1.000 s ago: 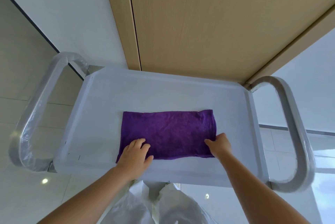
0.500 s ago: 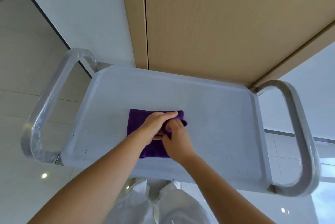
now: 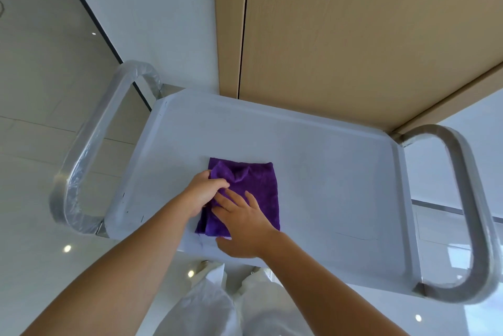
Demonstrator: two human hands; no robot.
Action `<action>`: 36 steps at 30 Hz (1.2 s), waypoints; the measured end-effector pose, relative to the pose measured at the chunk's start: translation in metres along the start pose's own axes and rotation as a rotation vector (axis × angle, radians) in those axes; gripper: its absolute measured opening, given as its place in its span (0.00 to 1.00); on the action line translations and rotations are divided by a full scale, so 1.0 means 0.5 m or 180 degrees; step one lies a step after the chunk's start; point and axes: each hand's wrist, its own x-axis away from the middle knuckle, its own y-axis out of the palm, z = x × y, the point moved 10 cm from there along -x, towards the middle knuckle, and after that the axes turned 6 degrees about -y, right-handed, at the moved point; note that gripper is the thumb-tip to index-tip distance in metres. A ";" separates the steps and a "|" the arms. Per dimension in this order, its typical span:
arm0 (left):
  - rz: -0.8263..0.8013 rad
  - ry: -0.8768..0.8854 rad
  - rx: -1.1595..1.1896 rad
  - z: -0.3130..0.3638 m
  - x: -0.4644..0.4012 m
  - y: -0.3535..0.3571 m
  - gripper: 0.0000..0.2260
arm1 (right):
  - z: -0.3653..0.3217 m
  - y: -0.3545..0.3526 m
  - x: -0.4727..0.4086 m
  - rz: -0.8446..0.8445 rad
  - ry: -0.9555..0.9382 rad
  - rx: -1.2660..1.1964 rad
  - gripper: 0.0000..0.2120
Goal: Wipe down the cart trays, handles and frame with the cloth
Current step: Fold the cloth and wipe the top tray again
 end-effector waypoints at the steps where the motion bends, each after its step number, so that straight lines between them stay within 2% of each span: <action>1: 0.0123 0.0093 -0.0055 0.003 -0.008 -0.009 0.04 | 0.004 -0.005 0.009 0.0161 0.0026 -0.0137 0.27; 5: 0.0440 0.0590 -0.0125 0.044 -0.026 -0.018 0.03 | 0.066 -0.007 0.059 0.0792 0.0574 -0.0709 0.22; 9: 0.0509 0.0600 0.0129 0.065 -0.041 -0.016 0.10 | 0.125 0.023 0.090 0.0675 0.1057 -0.0806 0.21; 12: 0.0814 0.0338 -0.0142 0.035 -0.061 -0.041 0.10 | 0.143 0.030 0.090 0.0621 0.1177 -0.0947 0.21; 14: 0.0540 0.0212 -0.0146 0.016 -0.065 -0.033 0.10 | 0.164 0.023 0.087 0.0801 0.1387 -0.1235 0.20; 17: 0.0007 0.0164 -0.0393 -0.008 -0.046 -0.005 0.11 | 0.237 0.010 0.110 0.1548 0.2293 -0.1986 0.17; 19: 0.0004 0.0212 -0.0858 -0.027 -0.033 -0.003 0.11 | 0.273 0.010 0.121 0.1814 0.2808 -0.2290 0.18; 21: 0.0130 0.0257 -0.1168 -0.040 -0.026 -0.009 0.17 | 0.300 0.011 0.113 0.1814 0.3041 -0.2555 0.19; 23: 0.0226 0.0345 -0.1140 -0.041 -0.016 -0.014 0.21 | 0.315 0.009 0.090 0.1479 0.3111 -0.2638 0.13; 25: 0.0292 0.0469 -0.1239 -0.041 -0.008 -0.014 0.23 | 0.328 -0.003 0.068 0.1146 0.3055 -0.2348 0.07; 26: 0.0341 0.0555 -0.1318 -0.040 -0.002 -0.013 0.24 | 0.335 -0.012 0.061 0.1129 0.3021 -0.2233 0.07; 28: 0.0480 0.0702 -0.1374 -0.035 0.008 -0.016 0.23 | 0.343 -0.034 0.050 0.1357 0.2907 -0.2194 0.09; 30: 0.0703 0.0846 -0.1238 -0.023 0.009 -0.031 0.19 | 0.338 -0.048 0.047 0.1637 0.2766 -0.2398 0.06; 32: 0.0873 0.0932 -0.1150 -0.006 0.005 -0.045 0.18 | 0.330 -0.044 0.050 0.1671 0.2748 -0.2534 0.04; 34: 0.0841 0.0813 -0.1298 0.001 -0.008 -0.044 0.18 | 0.330 -0.030 0.060 0.1623 0.2879 -0.2533 0.07; 36: 0.0738 0.0549 -0.1828 0.001 -0.019 -0.033 0.19 | 0.331 -0.024 0.063 0.1615 0.2942 -0.2448 0.15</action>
